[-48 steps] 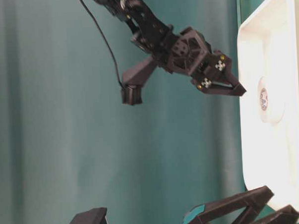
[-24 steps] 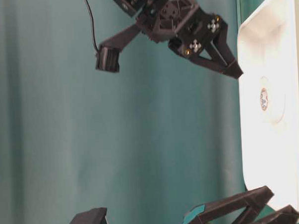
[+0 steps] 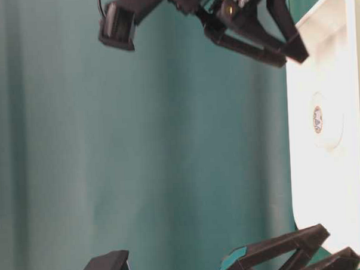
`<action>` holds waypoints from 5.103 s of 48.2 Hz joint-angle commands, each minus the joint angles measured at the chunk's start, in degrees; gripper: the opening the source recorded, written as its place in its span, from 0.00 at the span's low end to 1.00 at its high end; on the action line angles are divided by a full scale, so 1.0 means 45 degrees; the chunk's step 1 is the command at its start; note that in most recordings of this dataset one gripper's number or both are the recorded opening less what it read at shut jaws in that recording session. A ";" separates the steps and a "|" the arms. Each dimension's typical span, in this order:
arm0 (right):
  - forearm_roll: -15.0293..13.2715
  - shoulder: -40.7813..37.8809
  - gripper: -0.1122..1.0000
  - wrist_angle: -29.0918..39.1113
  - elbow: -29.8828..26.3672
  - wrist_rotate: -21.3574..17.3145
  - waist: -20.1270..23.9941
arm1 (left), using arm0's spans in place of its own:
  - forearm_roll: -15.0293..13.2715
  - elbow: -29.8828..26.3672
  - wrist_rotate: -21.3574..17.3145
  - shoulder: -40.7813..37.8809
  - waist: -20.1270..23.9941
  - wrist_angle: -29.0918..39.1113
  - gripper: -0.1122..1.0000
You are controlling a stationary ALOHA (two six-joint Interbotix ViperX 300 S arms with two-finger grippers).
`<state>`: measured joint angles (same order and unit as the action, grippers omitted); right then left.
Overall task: Put the tape alternately from left to right into the white case.
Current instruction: 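Withdraw the right gripper to the right side of the tray, then lower the left gripper onto the teal tape roll and grasp its core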
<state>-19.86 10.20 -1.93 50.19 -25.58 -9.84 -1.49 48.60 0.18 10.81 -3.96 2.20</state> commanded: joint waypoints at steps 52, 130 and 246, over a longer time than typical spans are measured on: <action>-0.0020 0.1289 0.85 -0.0273 0.1074 -0.0020 0.2090 | -0.0020 -0.0313 -0.0020 0.0137 -0.0039 -0.0039 0.86; -0.0020 0.1270 0.85 -0.0254 0.1191 -0.0039 0.2090 | -0.0020 -0.3535 0.0000 -0.4375 -0.2012 0.1133 0.85; -0.0020 0.1289 0.85 -0.0273 0.1289 -0.0059 0.2090 | 0.0039 -0.3848 -0.0176 -0.2480 -0.2012 0.3457 0.32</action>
<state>-19.86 15.03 -2.72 56.60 -25.75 -0.53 -1.41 31.38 -0.44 -2.46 -14.77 17.14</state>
